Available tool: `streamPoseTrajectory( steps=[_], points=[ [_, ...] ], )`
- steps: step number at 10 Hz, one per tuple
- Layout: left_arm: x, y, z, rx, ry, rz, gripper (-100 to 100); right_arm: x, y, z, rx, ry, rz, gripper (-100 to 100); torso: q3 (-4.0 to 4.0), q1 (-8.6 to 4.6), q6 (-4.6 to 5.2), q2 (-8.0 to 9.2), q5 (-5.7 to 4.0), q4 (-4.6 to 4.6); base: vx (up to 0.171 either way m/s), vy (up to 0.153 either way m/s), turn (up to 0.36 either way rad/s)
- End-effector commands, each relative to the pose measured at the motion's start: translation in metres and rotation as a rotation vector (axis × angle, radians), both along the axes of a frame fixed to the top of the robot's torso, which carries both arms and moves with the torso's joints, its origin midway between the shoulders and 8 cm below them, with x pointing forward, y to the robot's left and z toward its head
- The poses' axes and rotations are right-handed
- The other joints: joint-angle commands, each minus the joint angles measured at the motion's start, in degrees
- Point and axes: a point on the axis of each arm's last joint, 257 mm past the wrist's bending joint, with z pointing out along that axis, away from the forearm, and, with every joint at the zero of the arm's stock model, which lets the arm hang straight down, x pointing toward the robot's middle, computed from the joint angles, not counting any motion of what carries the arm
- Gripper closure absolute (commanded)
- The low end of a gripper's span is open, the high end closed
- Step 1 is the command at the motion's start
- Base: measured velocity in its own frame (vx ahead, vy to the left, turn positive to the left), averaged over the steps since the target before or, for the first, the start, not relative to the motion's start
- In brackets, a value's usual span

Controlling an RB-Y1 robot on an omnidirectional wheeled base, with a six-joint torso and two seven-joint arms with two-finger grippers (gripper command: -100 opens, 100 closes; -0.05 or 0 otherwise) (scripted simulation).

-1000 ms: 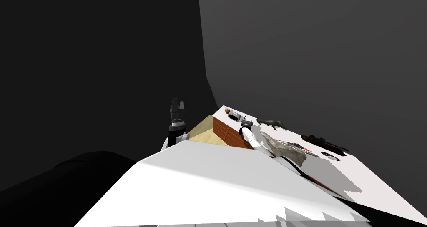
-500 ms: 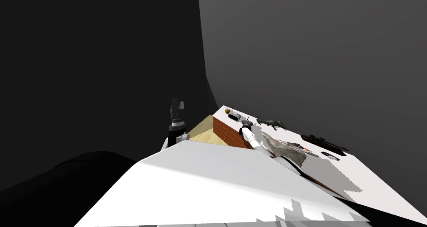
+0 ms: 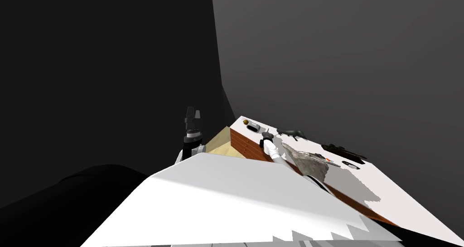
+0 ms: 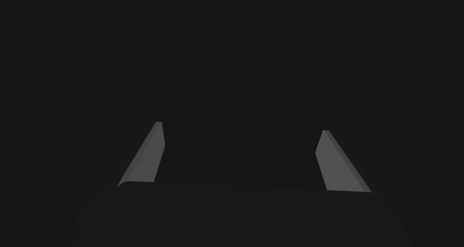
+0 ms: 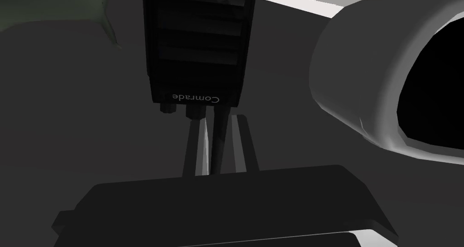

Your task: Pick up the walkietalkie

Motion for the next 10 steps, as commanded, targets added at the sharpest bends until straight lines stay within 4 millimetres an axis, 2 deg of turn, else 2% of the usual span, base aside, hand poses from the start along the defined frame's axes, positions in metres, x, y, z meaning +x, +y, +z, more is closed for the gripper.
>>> streamPoseTrajectory(
  steps=[1,4,5,7,8,10],
  points=[
    [0.000,0.000,0.000,0.000,0.000,0.000,0,-0.007,0.004,-0.012,0.045,0.025,0.010,100,0.00,0.00,0.00,0.00,0.00,0.00,0.082,0.052,-0.115],
    [0.000,0.000,0.000,0.000,0.000,0.000,0,-0.005,0.009,-0.013,-0.005,0.059,0.052,100,-0.24,-0.25,-0.20,-0.08,-0.39,-0.36,0.011,0.006,-0.002],
    [0.000,0.000,0.000,0.000,0.000,0.000,0,-0.014,0.013,-0.022,0.068,0.058,0.043,100,-0.26,-0.27,-0.21,-0.10,-0.42,-0.40,0.068,0.039,-0.128],
    [0.000,0.000,0.000,0.000,0.000,0.000,0,-0.012,0.019,-0.024,0.024,0.089,0.091,100,-0.51,-0.16,-0.07,-0.37,-0.49,-0.65,0.060,0.044,-0.103],
    [0.000,0.000,0.000,0.000,0.000,0.000,0,-0.022,0.020,-0.029,0.096,0.077,0.071,100,-0.54,-0.31,-0.15,-0.37,-0.59,-0.70,0.070,0.042,-0.165],
    [0.000,0.000,0.000,0.000,0.000,0.000,0,-0.019,0.027,-0.029,0.077,0.089,0.119,100,-0.74,-0.39,-0.03,-0.53,-0.76,-0.95,0.056,0.042,-0.062]
  ],
)
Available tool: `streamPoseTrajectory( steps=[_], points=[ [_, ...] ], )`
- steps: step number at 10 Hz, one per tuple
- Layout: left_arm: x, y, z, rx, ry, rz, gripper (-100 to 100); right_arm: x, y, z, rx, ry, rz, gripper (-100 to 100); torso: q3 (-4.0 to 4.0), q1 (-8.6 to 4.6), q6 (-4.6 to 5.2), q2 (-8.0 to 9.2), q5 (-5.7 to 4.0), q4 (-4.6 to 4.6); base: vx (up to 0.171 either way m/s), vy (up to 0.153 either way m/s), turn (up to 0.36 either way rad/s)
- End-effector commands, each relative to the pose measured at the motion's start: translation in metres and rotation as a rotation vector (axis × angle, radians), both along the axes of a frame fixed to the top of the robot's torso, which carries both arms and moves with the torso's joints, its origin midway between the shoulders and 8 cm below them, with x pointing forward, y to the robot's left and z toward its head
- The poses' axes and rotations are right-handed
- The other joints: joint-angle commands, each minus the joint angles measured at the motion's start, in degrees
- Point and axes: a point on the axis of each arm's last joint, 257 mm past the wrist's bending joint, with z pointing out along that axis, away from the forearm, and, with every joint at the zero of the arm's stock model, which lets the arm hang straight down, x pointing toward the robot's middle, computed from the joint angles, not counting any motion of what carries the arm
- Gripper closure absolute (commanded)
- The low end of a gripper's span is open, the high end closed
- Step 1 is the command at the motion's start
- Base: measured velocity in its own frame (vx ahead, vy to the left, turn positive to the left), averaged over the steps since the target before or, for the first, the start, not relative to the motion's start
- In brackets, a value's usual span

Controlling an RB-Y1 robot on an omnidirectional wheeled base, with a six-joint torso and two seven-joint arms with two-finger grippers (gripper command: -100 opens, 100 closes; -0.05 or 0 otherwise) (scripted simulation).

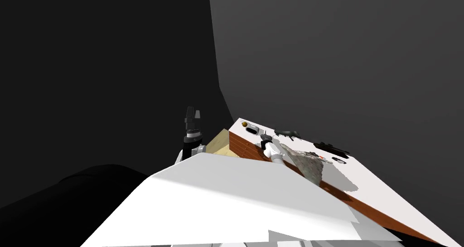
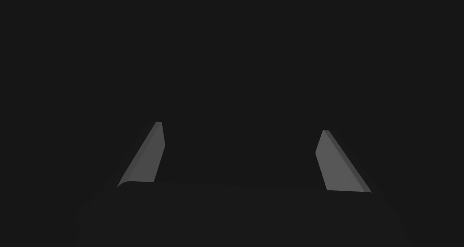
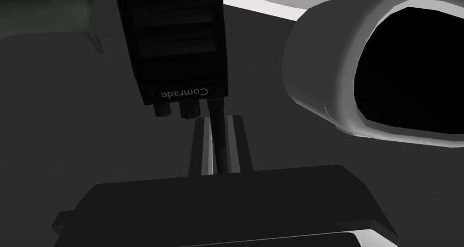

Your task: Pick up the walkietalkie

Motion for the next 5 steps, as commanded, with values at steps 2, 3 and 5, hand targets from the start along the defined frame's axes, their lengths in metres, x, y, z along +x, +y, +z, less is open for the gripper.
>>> streamPoseTrajectory(
  steps=[2,3,5],
  points=[
    [0.0000,0.0000,0.0000,0.000,0.000,0.000,0,0.0005,0.0042,-0.0016,-0.036,0.019,0.034,100,0.01,-0.12,-0.04,0.03,-0.06,0.00,-0.002,-0.007,0.017],
    [0.0000,0.0000,0.0000,0.000,0.000,0.000,0,-0.0084,0.0067,-0.0037,0.023,0.003,0.027,100,0.03,-0.18,-0.01,0.06,-0.07,0.01,0.074,0.028,-0.180],
    [0.0000,0.0000,0.0000,0.000,0.000,0.000,0,-0.0061,0.0104,-0.0026,-0.001,0.010,0.065,100,-0.13,0.00,0.02,-0.22,-0.06,-0.06,0.059,0.048,-0.087]
  ],
)
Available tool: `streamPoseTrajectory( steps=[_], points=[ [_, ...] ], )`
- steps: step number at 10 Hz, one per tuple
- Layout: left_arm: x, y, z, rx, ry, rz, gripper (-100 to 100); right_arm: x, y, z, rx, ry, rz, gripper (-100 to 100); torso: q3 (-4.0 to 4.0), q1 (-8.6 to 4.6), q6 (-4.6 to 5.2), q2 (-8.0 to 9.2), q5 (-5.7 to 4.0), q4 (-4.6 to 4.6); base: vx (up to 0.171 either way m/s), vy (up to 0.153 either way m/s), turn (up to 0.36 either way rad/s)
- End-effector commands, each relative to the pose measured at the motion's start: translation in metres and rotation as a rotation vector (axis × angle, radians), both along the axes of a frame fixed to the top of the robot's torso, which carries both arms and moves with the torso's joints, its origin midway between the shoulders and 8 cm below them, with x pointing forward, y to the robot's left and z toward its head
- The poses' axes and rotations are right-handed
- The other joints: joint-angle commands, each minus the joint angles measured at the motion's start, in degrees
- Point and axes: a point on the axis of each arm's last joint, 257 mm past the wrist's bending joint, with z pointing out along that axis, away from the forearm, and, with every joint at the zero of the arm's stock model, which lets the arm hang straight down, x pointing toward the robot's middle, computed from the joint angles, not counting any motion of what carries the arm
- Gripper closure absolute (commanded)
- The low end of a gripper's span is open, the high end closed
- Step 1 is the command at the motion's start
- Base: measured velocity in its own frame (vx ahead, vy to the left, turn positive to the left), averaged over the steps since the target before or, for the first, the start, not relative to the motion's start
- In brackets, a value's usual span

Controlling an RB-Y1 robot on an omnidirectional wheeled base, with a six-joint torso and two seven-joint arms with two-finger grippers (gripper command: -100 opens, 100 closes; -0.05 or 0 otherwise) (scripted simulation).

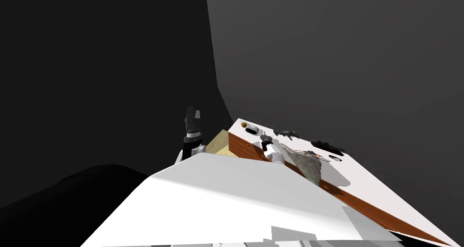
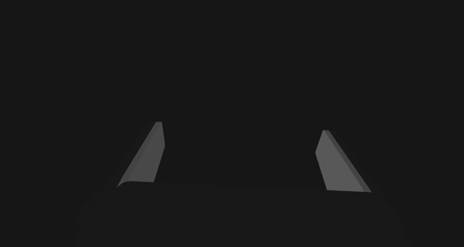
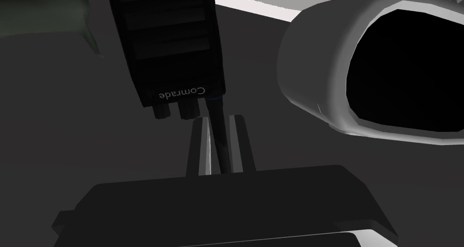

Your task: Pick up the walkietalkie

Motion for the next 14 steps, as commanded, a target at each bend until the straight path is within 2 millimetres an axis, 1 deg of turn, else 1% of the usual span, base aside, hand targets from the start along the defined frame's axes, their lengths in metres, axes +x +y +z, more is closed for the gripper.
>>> streamPoseTrajectory(
  steps=[1,2,3,5,6,7,9,10,11,13,14],
  points=[
    [0.000,0.000,0.000,0.000,0.000,0.000,0,0.001,0.003,0.001,-0.029,0.009,0.025,100,0.00,0.00,0.00,0.00,0.00,0.00,-0.001,0.007,0.047],
    [0.000,0.000,0.000,0.000,0.000,0.000,0,-0.008,0.003,0.002,0.031,-0.018,0.010,100,0.06,-0.10,0.00,0.10,-0.03,0.02,0.058,0.044,-0.192],
    [0.000,0.000,0.000,0.000,0.000,0.000,0,-0.006,0.005,0.003,0.022,-0.020,0.031,100,0.02,-0.01,0.15,0.02,0.01,0.00,0.067,0.053,-0.154],
    [0.000,0.000,0.000,0.000,0.000,0.000,0,-0.005,0.007,0.004,-0.025,-0.007,0.061,100,0.02,-0.08,-0.01,0.01,-0.06,0.02,0.020,0.015,0.027],
    [0.000,0.000,0.000,0.000,0.000,0.000,0,-0.015,0.004,0.008,0.026,-0.040,0.042,100,0.06,-0.16,0.00,0.08,-0.07,0.04,0.065,0.029,-0.206],
    [0.000,0.000,0.000,0.000,0.000,0.000,0,-0.013,0.006,0.011,0.019,-0.048,0.065,100,0.02,-0.13,0.17,0.01,-0.03,0.02,0.064,0.054,-0.139],
    [0.000,0.000,0.000,0.000,0.000,0.000,0,-0.012,0.007,0.011,-0.031,-0.035,0.092,100,0.03,-0.09,-0.03,0.02,-0.09,0.05,0.023,0.025,0.023],
    [0.000,0.000,0.000,0.000,0.000,0.000,0,-0.023,0.001,0.018,0.012,-0.076,0.068,100,0.07,-0.17,-0.01,0.09,-0.10,0.06,0.060,0.044,-0.223],
    [0.000,0.000,0.000,0.000,0.000,0.000,0,-0.021,0.004,0.021,0.002,-0.087,0.092,100,0.05,-0.11,0.18,0.05,-0.05,0.04,0.062,0.064,-0.146],
    [0.000,0.000,0.000,0.000,0.000,0.000,0,-0.021,0.004,0.022,-0.052,-0.072,0.116,100,0.07,-0.12,-0.04,0.07,-0.11,0.08,0.018,0.019,0.037],
    [0.000,0.000,0.000,0.000,0.000,0.000,0,-0.032,-0.005,0.031,-0.018,-0.118,0.088,100,0.10,-0.22,-0.02,0.12,-0.13,0.09,0.067,0.047,-0.156]
  ],
)
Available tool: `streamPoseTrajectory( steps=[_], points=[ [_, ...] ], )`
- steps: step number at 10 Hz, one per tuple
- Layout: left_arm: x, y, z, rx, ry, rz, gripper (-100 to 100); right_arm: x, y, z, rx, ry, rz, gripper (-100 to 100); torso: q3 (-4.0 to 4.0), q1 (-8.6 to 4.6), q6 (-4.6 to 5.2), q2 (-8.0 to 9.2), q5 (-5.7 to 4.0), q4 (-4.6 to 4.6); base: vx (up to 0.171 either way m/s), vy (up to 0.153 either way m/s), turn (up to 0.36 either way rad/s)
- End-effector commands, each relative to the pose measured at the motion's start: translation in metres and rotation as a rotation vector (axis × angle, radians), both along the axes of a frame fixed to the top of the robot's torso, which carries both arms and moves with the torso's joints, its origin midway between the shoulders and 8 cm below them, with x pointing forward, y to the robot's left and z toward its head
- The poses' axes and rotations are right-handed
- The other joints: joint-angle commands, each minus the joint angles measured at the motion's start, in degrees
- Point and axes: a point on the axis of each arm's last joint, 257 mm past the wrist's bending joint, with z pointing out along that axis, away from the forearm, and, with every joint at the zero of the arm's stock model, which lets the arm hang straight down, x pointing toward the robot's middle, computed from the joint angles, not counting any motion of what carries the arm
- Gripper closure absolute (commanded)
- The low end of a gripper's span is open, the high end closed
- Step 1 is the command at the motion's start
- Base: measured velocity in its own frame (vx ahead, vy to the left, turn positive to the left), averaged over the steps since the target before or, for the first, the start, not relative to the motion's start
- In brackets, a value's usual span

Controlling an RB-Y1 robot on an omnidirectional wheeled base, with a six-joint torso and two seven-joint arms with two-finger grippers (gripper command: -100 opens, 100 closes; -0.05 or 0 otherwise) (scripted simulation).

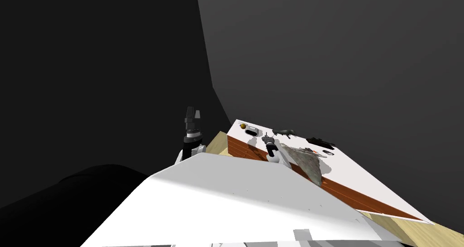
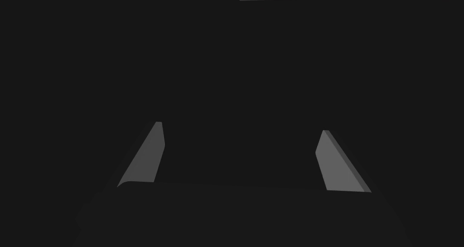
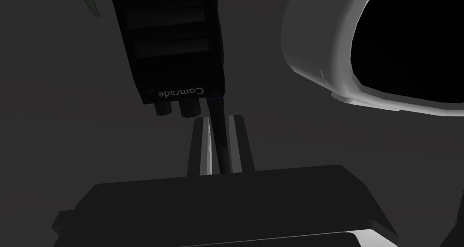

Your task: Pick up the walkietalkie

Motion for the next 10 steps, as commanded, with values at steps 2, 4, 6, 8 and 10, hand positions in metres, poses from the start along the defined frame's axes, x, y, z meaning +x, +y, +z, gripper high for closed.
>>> streamPoseTrajectory(
  steps=[2,4,6,8,10],
  points=[
    [0.000,0.000,0.000,0.000,0.000,0.000,0,-0.004,-0.004,0.010,-0.037,-0.029,0.024,100,-0.02,0.05,-0.07,-0.03,0.00,0.01,0.050,0.050,-0.090],
    [0.000,0.000,0.000,0.000,0.000,0.000,0,-0.017,-0.016,0.021,-0.037,-0.071,0.000,100,0.06,-0.14,-0.13,0.11,-0.07,0.03,0.025,0.023,-0.075],
    [0.000,0.000,0.000,0.000,0.000,0.000,0,-0.016,-0.014,0.027,-0.071,-0.084,0.025,100,0.03,0.03,-0.07,0.04,0.01,0.03,0.049,0.048,-0.075],
    [0.000,0.000,0.000,0.000,0.000,0.000,0,-0.016,-0.014,0.027,-0.110,-0.074,0.037,100,0.07,-0.08,-0.14,0.12,-0.01,0.05,0.004,0.000,0.022],
    [0.000,0.000,0.000,0.000,0.000,0.000,0,-0.015,-0.013,0.027,-0.099,-0.078,0.035,0,0.10,-0.13,-0.10,0.18,0.01,0.05,0.000,0.000,0.000]
  ],
)
